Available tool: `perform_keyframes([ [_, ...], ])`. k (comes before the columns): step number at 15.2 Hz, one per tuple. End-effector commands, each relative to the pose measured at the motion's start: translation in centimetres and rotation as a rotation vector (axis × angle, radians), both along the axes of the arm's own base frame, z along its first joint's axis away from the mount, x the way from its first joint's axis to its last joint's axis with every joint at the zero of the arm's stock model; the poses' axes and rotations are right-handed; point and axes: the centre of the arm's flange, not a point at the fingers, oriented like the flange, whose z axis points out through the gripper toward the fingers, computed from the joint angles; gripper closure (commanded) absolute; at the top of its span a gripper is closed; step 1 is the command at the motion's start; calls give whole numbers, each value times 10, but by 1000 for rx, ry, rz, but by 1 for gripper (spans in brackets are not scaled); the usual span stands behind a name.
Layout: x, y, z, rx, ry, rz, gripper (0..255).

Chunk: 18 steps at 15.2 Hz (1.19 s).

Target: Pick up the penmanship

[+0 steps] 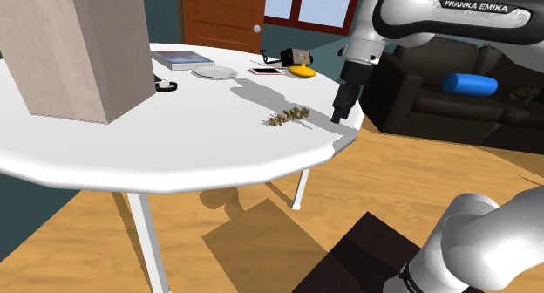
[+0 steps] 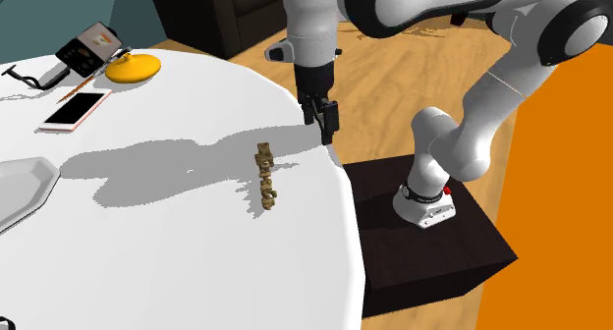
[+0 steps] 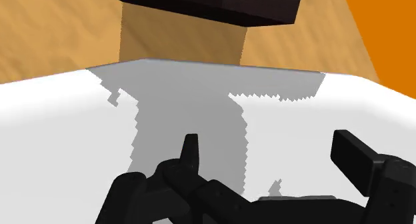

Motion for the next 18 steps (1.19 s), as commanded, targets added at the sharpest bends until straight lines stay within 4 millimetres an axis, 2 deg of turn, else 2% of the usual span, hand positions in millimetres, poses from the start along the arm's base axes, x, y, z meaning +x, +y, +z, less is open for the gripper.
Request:
perform_keyframes([
  [1,32,2,3,16,10,93,0],
  [5,89,16,9,48,30,270,0],
  [9,143,41,15,81,50,447,0],
  [10,147,43,15,83,52,461,0],
  [17,147,43,-25,83,52,461,0],
  [18,147,43,-25,83,52,461,0],
])
